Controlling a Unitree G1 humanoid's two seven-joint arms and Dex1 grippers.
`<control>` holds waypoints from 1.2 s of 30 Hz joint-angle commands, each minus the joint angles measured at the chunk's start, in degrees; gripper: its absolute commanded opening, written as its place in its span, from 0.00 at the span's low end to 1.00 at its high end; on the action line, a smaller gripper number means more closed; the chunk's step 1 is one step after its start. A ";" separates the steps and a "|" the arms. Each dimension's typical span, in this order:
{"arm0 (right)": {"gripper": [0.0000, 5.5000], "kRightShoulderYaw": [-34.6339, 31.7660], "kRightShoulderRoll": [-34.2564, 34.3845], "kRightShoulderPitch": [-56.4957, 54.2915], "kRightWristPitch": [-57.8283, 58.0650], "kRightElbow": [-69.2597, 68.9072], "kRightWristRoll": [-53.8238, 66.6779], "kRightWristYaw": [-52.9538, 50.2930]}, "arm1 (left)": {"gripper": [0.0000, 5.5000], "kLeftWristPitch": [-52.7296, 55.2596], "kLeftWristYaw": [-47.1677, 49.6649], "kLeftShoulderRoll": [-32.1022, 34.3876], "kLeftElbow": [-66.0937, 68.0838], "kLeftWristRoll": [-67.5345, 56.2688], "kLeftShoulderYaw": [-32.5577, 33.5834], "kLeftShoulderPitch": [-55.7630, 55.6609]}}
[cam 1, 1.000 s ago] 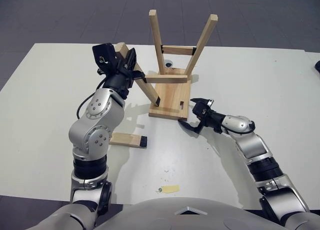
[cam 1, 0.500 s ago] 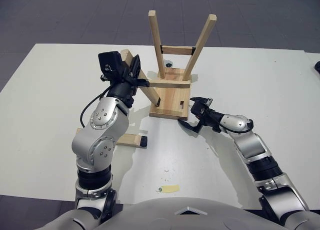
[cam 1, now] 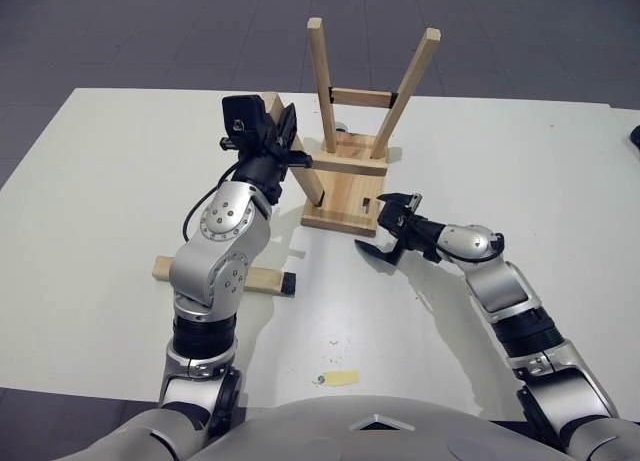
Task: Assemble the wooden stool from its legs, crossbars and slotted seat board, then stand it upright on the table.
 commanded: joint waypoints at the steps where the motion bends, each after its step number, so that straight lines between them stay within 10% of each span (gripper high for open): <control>1: 0.98 -0.11 -0.37 -0.81 1.88 -1.81 0.36 1.08 | 0.19 6.73 -0.72 -0.21 12.98 2.47 -0.73 7.12; 21: 0.98 -28.55 -5.92 -3.93 9.75 -19.87 38.97 10.17 | 0.19 7.09 -0.87 -2.77 7.87 7.51 -2.60 12.81; 36: 0.98 -27.86 3.14 -11.99 10.29 -17.93 43.80 -3.81 | 0.19 -2.22 -6.04 -3.74 14.86 6.84 1.91 4.84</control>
